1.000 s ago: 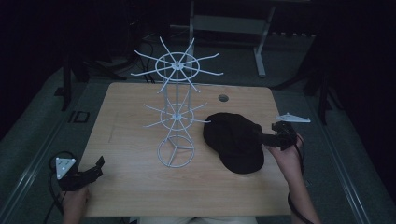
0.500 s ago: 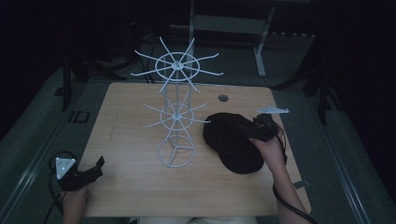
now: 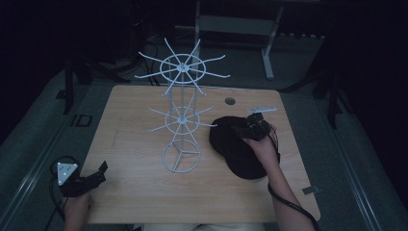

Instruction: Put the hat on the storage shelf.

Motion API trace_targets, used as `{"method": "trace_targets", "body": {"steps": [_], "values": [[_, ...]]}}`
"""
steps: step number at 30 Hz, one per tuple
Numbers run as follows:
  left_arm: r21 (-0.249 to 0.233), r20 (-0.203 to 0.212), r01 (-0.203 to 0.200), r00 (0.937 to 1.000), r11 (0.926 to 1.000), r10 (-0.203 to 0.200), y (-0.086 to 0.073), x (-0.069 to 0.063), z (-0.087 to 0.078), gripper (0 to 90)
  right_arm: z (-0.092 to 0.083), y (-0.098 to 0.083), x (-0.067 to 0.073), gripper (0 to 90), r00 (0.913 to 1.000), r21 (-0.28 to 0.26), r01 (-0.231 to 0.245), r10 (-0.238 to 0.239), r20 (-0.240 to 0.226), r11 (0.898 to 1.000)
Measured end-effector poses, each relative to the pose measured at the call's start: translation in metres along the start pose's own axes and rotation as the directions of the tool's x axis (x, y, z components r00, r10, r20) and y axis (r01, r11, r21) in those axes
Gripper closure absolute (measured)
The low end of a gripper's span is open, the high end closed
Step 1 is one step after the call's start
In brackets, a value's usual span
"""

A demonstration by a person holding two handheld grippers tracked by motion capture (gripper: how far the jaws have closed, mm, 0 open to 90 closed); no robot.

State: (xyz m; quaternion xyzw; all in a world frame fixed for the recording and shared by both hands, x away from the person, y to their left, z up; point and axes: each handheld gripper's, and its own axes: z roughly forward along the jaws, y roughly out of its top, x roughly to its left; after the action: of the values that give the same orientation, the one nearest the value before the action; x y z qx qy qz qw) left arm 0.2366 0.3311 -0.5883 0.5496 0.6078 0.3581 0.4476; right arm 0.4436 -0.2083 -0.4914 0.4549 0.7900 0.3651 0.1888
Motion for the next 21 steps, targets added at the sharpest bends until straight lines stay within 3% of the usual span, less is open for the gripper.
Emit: {"method": "trace_targets", "body": {"steps": [7,10,15,21], "values": [[-0.003,0.000,0.000,1.0000,1.0000,0.000,0.000,0.000,0.000,1.4,0.018,0.001,0.002,27.3,0.9987,0.059,0.018,-0.021,0.046,0.998],[-0.002,0.002,-0.001,1.0000,1.0000,0.001,0.000,0.000,0.000,1.4,0.026,0.002,0.003,31.4,0.9964,0.108,0.028,-0.036,0.077,0.994],[-0.001,0.002,-0.002,1.0000,1.0000,0.002,0.000,0.000,0.000,1.4,0.034,0.004,0.006,35.1,0.9943,0.177,0.042,-0.058,0.090,0.983],[0.001,0.002,-0.001,1.0000,1.0000,0.001,0.000,0.000,0.000,1.4,0.041,0.005,0.008,59.6,0.9940,0.248,0.074,-0.091,0.060,0.966]]}}
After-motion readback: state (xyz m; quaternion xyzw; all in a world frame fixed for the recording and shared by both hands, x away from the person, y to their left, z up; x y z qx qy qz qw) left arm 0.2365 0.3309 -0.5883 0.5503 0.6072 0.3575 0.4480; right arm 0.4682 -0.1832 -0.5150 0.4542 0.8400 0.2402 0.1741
